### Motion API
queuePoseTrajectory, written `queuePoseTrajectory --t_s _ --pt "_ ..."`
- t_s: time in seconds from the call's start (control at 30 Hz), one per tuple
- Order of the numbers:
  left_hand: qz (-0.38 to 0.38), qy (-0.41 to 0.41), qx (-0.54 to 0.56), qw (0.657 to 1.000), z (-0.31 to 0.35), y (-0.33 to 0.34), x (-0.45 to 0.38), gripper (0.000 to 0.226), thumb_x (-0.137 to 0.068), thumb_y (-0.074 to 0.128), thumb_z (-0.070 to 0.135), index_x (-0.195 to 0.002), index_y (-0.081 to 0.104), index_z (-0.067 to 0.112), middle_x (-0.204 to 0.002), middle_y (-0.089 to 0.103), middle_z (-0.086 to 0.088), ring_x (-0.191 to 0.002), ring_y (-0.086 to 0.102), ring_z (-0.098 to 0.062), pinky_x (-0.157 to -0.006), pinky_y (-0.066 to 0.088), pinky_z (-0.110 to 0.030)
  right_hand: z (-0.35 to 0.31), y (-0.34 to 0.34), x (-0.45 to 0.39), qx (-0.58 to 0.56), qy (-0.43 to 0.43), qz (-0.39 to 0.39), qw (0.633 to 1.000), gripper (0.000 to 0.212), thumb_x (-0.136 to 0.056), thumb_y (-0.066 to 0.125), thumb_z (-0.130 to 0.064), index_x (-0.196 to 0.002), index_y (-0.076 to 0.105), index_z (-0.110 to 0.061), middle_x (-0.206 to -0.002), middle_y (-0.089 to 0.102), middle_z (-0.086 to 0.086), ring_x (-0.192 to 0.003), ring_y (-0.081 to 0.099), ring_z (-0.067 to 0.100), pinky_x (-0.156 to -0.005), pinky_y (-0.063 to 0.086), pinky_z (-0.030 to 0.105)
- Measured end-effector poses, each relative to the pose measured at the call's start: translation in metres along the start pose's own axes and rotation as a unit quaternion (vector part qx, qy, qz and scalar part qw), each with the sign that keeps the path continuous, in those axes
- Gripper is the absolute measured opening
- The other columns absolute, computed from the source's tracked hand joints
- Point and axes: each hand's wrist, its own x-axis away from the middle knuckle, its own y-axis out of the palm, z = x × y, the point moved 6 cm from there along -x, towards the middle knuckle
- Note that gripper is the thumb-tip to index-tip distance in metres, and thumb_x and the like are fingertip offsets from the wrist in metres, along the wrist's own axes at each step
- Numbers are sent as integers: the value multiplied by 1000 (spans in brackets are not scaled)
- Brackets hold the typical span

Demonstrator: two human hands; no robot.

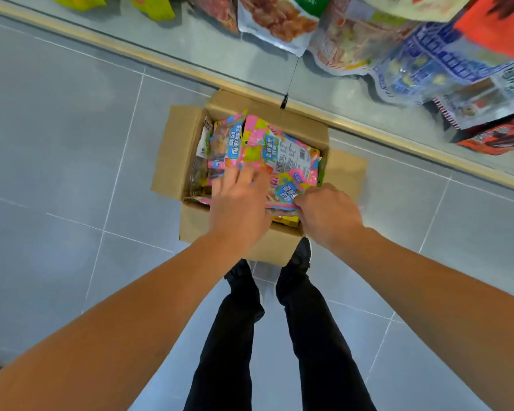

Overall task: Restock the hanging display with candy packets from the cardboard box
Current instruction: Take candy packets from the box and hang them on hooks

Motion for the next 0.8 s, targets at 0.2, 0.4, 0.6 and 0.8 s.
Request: queuePoseTrajectory --t_s 0.2,0.4,0.6,0.8 --pt "-160 -19 60 985 20 -75 30 17 -88 56 32 -103 60 24 -99 67 -5 -93 63 -31 -72 55 -41 -31 -111 83 28 -43 79 996 21 -90 60 -24 -110 69 -26 -109 66 -2 -117 51 28 -107 31 42" --pt "-110 -70 175 976 4 -166 72 19 -86 60 32 -97 63 17 -93 67 -15 -86 63 -38 -69 52 -40 -17 -198 163 -102 35 284 953 77 -69 76 -22 -141 47 -13 -149 42 12 -140 33 40 -119 19 55" --pt "-33 -112 321 940 0 -254 104 16 -87 68 24 -90 69 8 -82 67 -12 -78 61 -22 -54 30 -28 -4 -225 210 -340 97 238 904 91 -86 70 -27 -158 14 -15 -163 16 9 -150 17 26 -117 28 41" --pt "-30 -76 446 891 37 -331 121 12 -81 72 21 -76 69 10 -57 58 6 -51 49 -5 -45 34 -13 0 -229 259 -591 161 194 766 94 -85 76 -26 -157 16 -13 -157 30 8 -139 39 28 -100 38 32"
